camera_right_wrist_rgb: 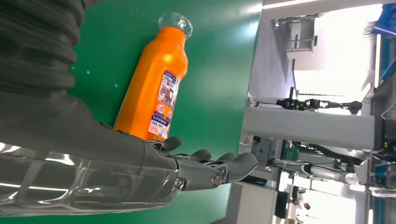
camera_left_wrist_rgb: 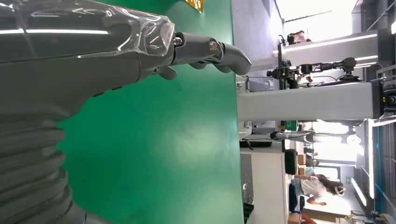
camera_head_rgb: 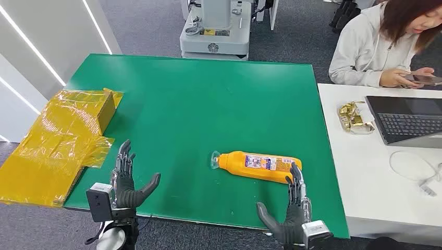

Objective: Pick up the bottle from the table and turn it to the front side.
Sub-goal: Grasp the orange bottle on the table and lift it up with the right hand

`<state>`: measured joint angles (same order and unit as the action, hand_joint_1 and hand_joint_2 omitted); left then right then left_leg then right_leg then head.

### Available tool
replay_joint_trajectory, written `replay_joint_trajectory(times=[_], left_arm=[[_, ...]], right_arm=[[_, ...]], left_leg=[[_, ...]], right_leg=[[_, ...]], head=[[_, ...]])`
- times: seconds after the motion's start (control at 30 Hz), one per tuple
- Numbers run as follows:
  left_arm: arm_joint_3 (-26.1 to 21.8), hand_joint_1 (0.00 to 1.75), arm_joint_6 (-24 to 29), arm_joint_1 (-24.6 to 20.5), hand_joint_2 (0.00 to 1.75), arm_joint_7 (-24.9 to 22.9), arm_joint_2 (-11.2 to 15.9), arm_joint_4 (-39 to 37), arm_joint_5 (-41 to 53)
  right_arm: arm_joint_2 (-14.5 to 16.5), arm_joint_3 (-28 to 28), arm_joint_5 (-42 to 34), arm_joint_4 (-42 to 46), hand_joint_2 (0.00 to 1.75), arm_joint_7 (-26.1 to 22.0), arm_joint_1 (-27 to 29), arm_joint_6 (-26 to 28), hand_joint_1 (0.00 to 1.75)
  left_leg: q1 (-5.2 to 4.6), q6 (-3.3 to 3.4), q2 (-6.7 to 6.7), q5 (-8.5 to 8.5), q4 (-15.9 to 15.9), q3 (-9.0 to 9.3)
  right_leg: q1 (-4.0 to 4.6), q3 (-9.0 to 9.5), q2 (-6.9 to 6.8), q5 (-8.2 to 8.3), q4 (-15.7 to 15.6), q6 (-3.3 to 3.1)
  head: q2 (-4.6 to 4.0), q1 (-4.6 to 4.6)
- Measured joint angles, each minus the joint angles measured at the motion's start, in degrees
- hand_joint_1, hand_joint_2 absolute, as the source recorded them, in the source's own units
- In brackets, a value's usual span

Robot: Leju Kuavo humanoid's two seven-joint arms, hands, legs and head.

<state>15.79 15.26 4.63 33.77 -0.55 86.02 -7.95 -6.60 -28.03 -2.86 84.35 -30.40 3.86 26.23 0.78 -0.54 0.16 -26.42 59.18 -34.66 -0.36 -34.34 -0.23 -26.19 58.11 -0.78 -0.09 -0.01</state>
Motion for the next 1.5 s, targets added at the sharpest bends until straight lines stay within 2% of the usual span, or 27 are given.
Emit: replay_joint_trajectory(times=[0.27,0.4,0.53,0.63,0.73,0.9,1.03,1.3,1.5], left_arm=[[0.40,0.00,-2.19,-2.70,1.75,-0.35,-1.49,-0.86,0.81],[1.24,0.00,-4.00,-4.08,1.75,-0.49,-1.73,-1.94,0.98],[2.62,0.00,-5.04,-6.06,1.75,-0.72,-1.86,-3.35,0.50],[3.71,0.00,-5.42,-7.36,1.75,-1.20,-1.95,-4.35,-0.07],[4.58,0.00,-5.97,-8.22,1.75,-1.94,-2.00,-5.00,-0.58],[5.22,0.00,-7.03,-8.74,1.75,-2.83,-1.97,-5.40,-1.08],[5.46,0.00,-7.61,-8.76,1.75,-3.18,-1.91,-5.50,-1.15],[5.50,0.00,-12.59,-8.67,1.75,-6.25,-1.59,-5.52,-3.41],[5.43,0.00,-17.49,-8.62,1.75,-8.66,-1.38,-5.57,-6.89]], right_arm=[[-0.61,2.54,10.62,-3.66,1.75,3.08,-5.45,-1.99,0.00],[-2.42,3.26,14.21,-7.32,1.75,4.67,-10.63,-2.15,0.00],[-4.63,3.21,18.35,-10.90,1.75,9.11,-16.15,-4.63,0.00],[-5.99,2.74,21.25,-14.17,1.75,13.29,-20.69,-8.64,0.00],[-7.44,0.82,24.25,-19.08,1.75,17.65,-26.72,-14.92,0.00],[-9.63,-3.78,26.61,-26.83,1.75,21.91,-34.80,-24.52,0.00],[-10.68,-6.35,26.71,-30.04,1.75,23.48,-37.21,-28.16,0.00],[-12.74,-12.93,22.81,-34.20,1.75,25.34,-42.55,-43.02,0.00],[-13.48,-16.95,19.30,-35.68,1.75,26.24,-45.18,-46.51,0.00]], left_leg=[[-0.01,0.01,0.03,0.01,0.03,0.03],[-0.02,0.03,0.02,0.02,0.06,0.02],[-0.02,0.02,0.03,0.03,0.07,0.02],[-0.02,0.03,0.04,0.06,0.08,0.02],[-0.02,0.02,0.07,0.08,0.08,0.03],[-0.02,0.03,0.01,0.11,0.09,0.02],[-0.02,0.02,0.00,0.09,0.09,-0.01],[-0.02,0.03,0.00,0.09,0.08,-0.02],[-0.02,0.03,-0.02,0.11,0.09,-0.01]], right_leg=[[-0.01,0.03,0.03,0.04,0.00,-0.01],[-0.01,0.03,0.03,0.06,0.00,0.02],[-0.01,0.03,0.04,0.12,0.00,0.05],[-0.01,0.04,0.06,0.14,0.01,0.07],[-0.02,0.02,0.12,0.16,0.01,0.08],[-0.01,0.03,0.05,0.15,0.01,0.08],[-0.01,0.02,0.05,0.15,0.01,0.08],[-0.01,0.02,0.05,0.15,0.01,0.09],[-0.01,0.03,0.02,0.15,0.01,0.09]], head=[[0.00,-0.01],[0.00,0.00],[0.00,-0.01],[0.00,-0.02],[0.00,-0.02],[0.00,-0.01],[0.00,-0.01],[0.00,-0.01],[0.00,-0.01]])
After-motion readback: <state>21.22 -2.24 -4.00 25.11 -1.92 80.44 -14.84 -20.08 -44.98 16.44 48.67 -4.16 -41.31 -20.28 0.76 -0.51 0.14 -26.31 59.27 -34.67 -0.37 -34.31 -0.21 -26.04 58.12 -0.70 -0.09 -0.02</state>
